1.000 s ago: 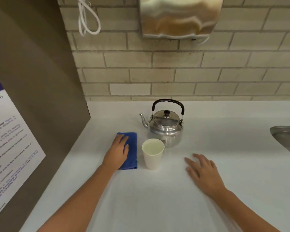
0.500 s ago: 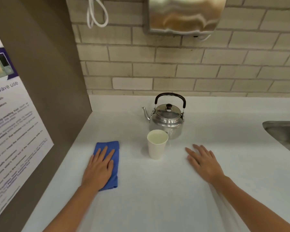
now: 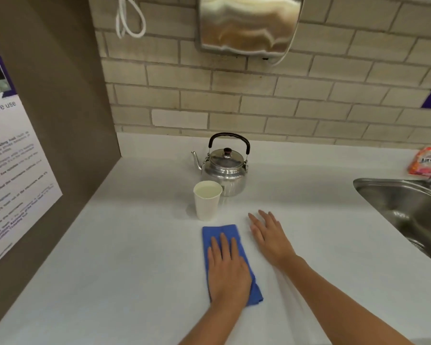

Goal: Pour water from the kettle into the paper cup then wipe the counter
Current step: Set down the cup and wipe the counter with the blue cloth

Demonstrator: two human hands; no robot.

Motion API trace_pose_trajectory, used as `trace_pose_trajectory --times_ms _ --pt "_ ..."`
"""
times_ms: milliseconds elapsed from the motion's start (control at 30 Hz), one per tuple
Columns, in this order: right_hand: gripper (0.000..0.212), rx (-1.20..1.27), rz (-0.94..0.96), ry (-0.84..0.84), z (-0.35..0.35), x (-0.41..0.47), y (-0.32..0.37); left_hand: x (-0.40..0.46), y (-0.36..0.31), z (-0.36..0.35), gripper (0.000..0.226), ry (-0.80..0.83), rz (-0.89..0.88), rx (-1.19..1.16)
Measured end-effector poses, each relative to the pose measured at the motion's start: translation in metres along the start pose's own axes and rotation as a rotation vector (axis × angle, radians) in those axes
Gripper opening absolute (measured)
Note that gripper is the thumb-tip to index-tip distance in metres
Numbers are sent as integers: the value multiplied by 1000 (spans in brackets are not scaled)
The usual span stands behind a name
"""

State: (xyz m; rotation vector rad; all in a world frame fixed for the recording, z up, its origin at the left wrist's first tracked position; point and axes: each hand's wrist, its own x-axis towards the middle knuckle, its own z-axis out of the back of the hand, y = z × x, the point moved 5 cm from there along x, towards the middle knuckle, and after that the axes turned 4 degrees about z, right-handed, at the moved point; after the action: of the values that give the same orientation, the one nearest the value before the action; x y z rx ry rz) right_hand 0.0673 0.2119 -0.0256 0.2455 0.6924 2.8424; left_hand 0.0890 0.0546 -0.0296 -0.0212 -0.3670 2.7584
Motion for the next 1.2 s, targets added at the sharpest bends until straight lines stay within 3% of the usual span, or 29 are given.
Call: trace_pose_trajectory --times_ms 67,267,400,600,833,967,1100,1200 --pt "44 -20 -5 -11 11 -1 -11 2 5 2 54 17 -51 4" --pt "45 -183 -84 44 45 -3 -61 17 105 30 53 -102 254 -7" --pt "47 -166 -57 71 56 2 -75 10 46 15 55 -120 284 3" --pt "47 -120 -28 71 66 9 -103 9 -104 -28 59 30 24 -57" --pt "47 -165 -45 82 86 22 -129 72 -57 -16 59 -39 153 -28" --pt "47 -111 -95 52 93 27 -153 122 -103 -21 57 -38 144 -4" --pt "46 -114 -90 23 98 35 -172 118 -179 -49 56 11 2 -35" --pt "46 -184 -60 31 98 40 -180 115 -170 -58 56 11 -50 -61"
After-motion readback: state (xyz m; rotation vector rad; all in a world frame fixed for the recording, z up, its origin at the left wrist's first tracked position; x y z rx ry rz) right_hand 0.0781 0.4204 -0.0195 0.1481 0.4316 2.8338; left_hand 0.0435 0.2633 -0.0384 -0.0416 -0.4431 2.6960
